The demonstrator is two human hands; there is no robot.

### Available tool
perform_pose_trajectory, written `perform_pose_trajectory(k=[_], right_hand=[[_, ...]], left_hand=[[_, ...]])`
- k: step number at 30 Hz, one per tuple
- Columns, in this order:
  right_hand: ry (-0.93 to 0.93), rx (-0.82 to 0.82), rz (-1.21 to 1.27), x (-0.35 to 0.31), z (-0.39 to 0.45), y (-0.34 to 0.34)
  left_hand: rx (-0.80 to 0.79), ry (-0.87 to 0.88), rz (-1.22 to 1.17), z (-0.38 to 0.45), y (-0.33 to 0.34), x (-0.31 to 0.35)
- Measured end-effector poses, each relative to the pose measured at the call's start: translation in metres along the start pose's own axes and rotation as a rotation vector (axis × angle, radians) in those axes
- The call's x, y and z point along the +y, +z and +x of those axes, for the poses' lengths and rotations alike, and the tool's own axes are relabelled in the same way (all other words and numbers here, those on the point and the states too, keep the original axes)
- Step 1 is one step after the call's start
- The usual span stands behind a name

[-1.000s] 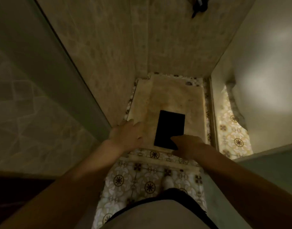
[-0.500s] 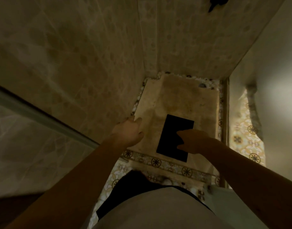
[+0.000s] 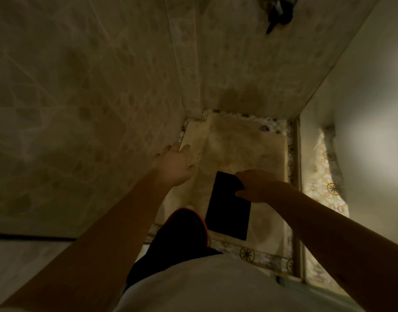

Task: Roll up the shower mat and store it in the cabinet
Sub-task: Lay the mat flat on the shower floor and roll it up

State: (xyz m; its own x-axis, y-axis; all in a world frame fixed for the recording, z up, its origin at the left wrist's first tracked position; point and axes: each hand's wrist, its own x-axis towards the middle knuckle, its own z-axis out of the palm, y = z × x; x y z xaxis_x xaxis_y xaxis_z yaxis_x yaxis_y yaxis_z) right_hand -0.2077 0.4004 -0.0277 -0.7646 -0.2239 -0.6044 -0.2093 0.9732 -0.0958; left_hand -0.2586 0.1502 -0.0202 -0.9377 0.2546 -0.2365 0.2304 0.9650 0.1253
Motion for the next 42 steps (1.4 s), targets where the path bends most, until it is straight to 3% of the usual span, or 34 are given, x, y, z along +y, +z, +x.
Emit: perform_pose_trajectory(k=[8, 23, 32, 42], right_hand=[[0.074, -0.037, 0.041, 0.023, 0.103, -0.059], [0.177, 0.024, 0.102, 0.025, 0.265, -0.189], [0.205, 0.027, 0.139, 0.062, 0.339, -0.226], [0.319, -0.022, 0.258, 0.151, 0.416, -0.266]], left_hand=[[-0.111, -0.031, -0.111, 0.134, -0.029, -0.034], [-0.165, 0.120, 0.033, 0.304, -0.084, -0.135], [-0.170, 0.204, 0.062, 0.401, -0.103, -0.137], [-0.182, 0.383, 0.144, 0.557, -0.128, -0.089]])
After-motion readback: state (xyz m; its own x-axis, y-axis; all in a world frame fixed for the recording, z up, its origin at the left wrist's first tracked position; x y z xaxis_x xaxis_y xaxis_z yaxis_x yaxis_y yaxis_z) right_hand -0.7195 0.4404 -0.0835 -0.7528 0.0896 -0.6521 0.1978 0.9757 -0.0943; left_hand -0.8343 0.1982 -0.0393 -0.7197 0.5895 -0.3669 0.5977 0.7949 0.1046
